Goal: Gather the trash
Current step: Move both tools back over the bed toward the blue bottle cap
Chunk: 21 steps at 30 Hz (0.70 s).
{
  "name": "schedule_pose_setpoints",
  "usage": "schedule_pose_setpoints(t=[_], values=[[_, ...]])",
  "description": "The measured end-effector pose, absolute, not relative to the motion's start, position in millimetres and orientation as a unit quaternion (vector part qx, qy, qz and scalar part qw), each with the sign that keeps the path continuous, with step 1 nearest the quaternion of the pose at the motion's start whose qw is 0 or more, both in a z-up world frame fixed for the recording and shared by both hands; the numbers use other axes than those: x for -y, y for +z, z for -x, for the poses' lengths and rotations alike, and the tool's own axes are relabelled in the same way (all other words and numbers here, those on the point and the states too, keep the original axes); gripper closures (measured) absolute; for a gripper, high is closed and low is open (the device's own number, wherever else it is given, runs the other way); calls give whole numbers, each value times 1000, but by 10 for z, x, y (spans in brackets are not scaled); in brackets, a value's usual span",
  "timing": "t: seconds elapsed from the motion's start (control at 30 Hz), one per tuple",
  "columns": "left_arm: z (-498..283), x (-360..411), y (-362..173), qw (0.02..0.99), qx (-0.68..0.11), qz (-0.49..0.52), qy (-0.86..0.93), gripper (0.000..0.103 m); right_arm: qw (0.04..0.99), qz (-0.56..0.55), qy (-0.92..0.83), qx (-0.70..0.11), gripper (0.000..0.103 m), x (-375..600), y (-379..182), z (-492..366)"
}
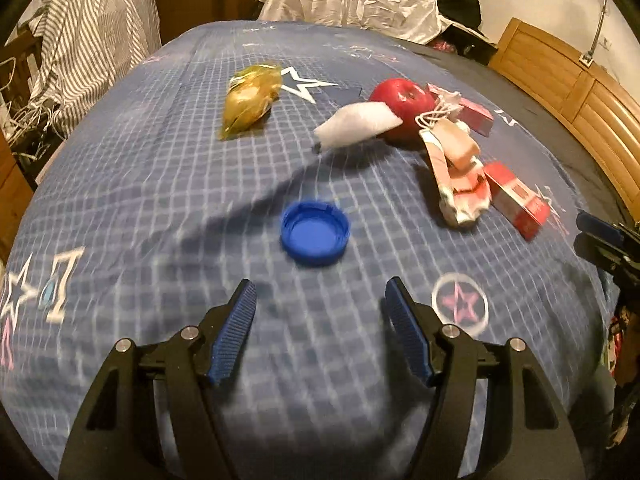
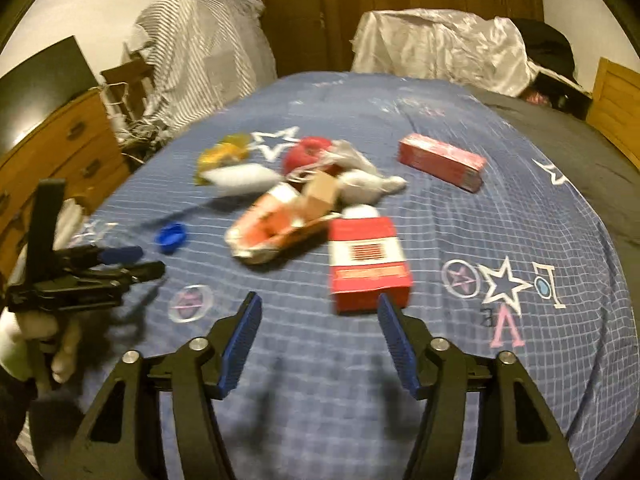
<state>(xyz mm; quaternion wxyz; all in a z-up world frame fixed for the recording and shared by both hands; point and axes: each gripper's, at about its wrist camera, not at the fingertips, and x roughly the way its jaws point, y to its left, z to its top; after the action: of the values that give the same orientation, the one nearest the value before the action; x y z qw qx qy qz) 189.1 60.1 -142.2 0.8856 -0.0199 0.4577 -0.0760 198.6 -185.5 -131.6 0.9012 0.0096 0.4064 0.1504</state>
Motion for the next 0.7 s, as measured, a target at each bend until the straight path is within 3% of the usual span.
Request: schedule_pose_setpoints(t=[0.23, 0.47, 0.7], values=[[-2153, -447, -1458, 883, -463, 4, -71, 39, 886, 20, 139, -441, 27, 1718, -1588, -2570], [-2228, -415, -1474, 884, -463, 3, -70, 39, 891, 29, 151, -428, 26, 1642, -1390, -2686], [-2255, -450, -1497, 880, -468, 8, -80, 39, 818, 234, 258, -457, 23, 1432, -1492, -2941]])
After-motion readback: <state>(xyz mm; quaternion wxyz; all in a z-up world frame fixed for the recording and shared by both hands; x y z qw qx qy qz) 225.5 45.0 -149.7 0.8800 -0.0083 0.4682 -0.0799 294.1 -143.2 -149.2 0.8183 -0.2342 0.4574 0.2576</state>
